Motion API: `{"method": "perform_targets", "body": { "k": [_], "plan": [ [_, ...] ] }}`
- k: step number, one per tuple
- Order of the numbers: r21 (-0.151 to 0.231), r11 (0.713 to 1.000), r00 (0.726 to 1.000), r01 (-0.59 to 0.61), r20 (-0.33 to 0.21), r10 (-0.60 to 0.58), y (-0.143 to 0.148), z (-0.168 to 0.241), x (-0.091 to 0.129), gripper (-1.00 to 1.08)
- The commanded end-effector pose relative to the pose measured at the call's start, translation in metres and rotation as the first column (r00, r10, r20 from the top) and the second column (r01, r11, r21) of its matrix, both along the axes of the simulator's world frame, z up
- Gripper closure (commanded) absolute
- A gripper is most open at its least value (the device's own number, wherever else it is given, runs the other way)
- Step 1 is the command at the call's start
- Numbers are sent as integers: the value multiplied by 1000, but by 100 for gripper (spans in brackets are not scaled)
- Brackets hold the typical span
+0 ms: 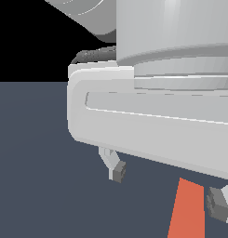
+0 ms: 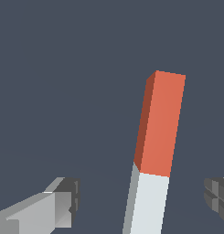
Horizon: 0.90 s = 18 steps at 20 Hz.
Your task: Insert the peg into the horizontal hole in a box.
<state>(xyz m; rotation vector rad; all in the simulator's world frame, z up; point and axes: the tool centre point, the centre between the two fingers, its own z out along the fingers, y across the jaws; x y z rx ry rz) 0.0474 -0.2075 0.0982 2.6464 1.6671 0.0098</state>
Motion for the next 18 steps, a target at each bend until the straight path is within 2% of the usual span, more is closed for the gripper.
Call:
{"method": "perform_targets", "body": {
  "k": [1, 8, 18],
  "plan": [
    [3, 998, 998, 56, -4, -56, -26, -11, -2, -92],
    [8, 989, 989, 149, -12, -149, -68, -30, -9, -92],
    [8, 987, 987, 159, -13, -159, -72, -33, -10, -92]
  ]
}}
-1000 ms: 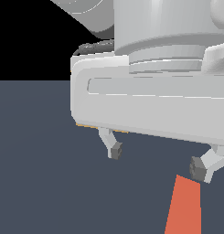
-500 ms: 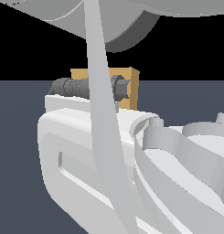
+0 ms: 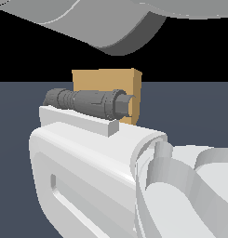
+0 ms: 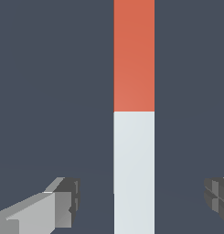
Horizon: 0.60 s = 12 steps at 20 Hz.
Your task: Insert the peg into the horizontal hole in a box.
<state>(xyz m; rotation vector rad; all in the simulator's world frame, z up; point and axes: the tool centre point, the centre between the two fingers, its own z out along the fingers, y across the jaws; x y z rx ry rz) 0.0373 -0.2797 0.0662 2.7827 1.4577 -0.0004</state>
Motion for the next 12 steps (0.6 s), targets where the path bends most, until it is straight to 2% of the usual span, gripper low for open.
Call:
{"method": "perform_targets", "body": {
  "k": [1, 12],
  "plan": [
    [0, 1000, 1000, 0, -1, 0, 0, -3, 0, -92],
    [1, 1000, 1000, -1, 0, 1, 1, -49, -1, -92]
  ]
}}
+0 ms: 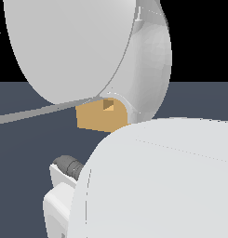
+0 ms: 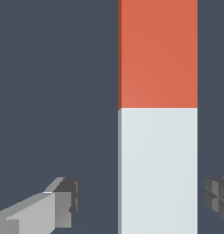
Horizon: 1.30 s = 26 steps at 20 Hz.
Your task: Insert the peg into the horizontal hole in a box.
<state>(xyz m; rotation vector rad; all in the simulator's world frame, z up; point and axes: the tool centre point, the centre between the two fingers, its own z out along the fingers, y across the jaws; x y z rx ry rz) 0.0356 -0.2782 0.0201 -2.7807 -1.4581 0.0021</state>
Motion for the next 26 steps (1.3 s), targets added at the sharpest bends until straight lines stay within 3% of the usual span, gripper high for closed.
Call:
{"method": "perform_targets", "body": {
  "k": [1, 4, 5, 18, 26],
  "plan": [
    [-1, 1000, 1000, 0, 2, 0, 0, -4, 1, -92],
    [-1, 1000, 1000, -1, 2, 1, 0, -3, 2, -92],
    [-1, 1000, 1000, -1, 2, 1, 0, -3, 2, 108],
    [-1, 1000, 1000, -2, 1, 2, 1, -3, 1, 108],
    [-1, 1000, 1000, -21, 1, 21, 19, 3, -5, 108]
  ]
}}
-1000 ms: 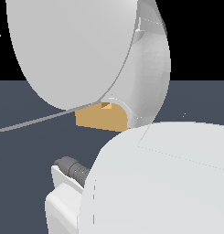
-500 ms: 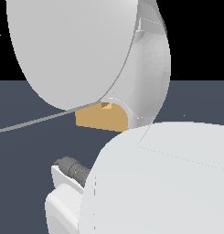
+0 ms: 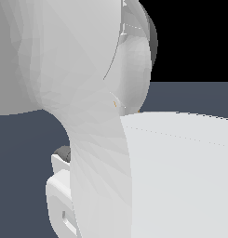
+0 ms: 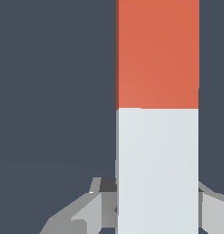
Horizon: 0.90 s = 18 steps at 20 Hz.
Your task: Insert the peg into the horizontal hole in a box.
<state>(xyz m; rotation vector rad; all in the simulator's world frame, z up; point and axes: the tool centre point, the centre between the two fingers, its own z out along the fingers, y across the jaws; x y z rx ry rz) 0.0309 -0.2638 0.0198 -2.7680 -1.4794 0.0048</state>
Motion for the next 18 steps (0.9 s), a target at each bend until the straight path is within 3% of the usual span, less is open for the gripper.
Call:
{"method": "perform_targets", "body": {
  "k": [1, 8, 18],
  "plan": [
    [-1, 1000, 1000, -10, 4, 10, 9, 5, -2, 108],
    [-1, 999, 999, -51, 4, 51, 47, 18, -16, 108],
    [-1, 990, 990, -138, 4, 138, 126, 47, -51, 108]
  ]
}}
